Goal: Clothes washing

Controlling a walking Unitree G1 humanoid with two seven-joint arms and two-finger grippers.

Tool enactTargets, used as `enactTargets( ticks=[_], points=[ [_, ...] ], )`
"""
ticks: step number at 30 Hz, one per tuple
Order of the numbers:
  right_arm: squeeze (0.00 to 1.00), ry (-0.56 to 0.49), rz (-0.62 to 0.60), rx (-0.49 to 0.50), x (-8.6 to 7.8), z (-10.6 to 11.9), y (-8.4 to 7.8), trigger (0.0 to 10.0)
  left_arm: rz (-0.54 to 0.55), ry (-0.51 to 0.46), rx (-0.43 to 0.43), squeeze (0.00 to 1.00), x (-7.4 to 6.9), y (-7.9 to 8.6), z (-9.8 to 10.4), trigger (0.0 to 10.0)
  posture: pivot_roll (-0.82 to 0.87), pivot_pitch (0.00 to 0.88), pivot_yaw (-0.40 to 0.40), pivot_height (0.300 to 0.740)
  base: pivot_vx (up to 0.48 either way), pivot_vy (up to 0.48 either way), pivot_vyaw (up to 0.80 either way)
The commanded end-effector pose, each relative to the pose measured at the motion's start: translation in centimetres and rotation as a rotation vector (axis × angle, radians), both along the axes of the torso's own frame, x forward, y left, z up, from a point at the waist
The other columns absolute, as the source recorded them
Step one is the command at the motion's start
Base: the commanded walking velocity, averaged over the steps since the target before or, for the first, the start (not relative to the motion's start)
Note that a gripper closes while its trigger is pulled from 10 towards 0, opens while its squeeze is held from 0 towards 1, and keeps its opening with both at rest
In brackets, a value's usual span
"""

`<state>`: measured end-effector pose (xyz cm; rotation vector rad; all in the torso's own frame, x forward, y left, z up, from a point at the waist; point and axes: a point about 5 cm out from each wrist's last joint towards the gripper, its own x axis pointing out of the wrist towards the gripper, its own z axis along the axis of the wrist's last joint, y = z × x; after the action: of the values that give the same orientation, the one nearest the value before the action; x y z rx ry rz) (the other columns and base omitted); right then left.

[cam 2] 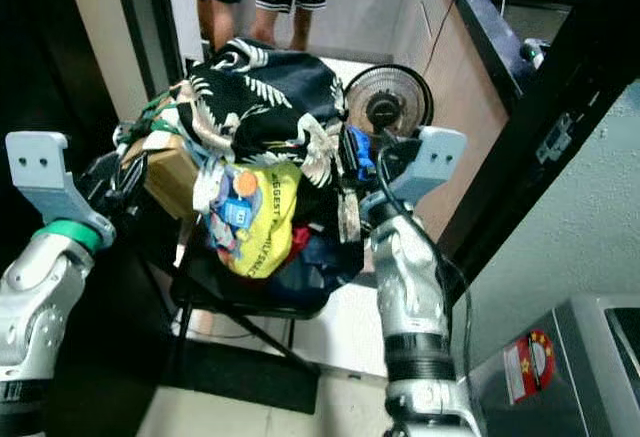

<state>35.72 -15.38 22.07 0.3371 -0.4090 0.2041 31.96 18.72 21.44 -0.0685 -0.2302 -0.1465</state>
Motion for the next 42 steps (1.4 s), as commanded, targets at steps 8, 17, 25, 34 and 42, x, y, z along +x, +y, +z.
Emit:
enactTargets(
  ticks=[8, 17, 25, 34, 42],
  points=[
    [1.00, 0.133, 0.071, -0.029, 4.3, 1.6, 0.8, 10.0, -0.015, 0.046, 0.035, 0.00, -0.7, 0.1, -0.7, 10.0, 0.08, 0.049, 0.050, 0.740, 0.000, 0.000, 0.00],
    [1.00, 0.074, 0.363, -0.075, 4.5, 3.6, 7.9, 10.0, -0.039, 0.083, 0.061, 0.00, -1.4, 0.1, -1.2, 10.0, 0.10, 0.095, 0.062, 0.740, 0.000, 0.000, 0.00],
    [0.00, 0.109, 0.467, -0.125, 3.7, 1.9, 11.3, 10.0, -0.040, 0.084, 0.060, 0.00, -1.5, 0.2, -1.0, 10.0, 0.09, 0.097, 0.060, 0.740, 0.000, 0.000, 0.00],
    [0.00, 0.093, 0.418, -0.117, 4.2, 2.7, 11.5, 10.0, -0.054, 0.091, 0.061, 0.00, -1.6, -0.1, -1.1, 10.0, 0.09, 0.108, 0.061, 0.740, 0.000, 0.000, 0.00],
    [0.00, -0.004, 0.178, 0.001, 5.5, 5.6, 6.5, 10.0, -0.058, 0.106, 0.065, 0.00, -2.2, 0.3, -1.2, 10.0, 0.10, 0.135, 0.069, 0.740, 0.000, 0.000, 0.00]
  ],
)
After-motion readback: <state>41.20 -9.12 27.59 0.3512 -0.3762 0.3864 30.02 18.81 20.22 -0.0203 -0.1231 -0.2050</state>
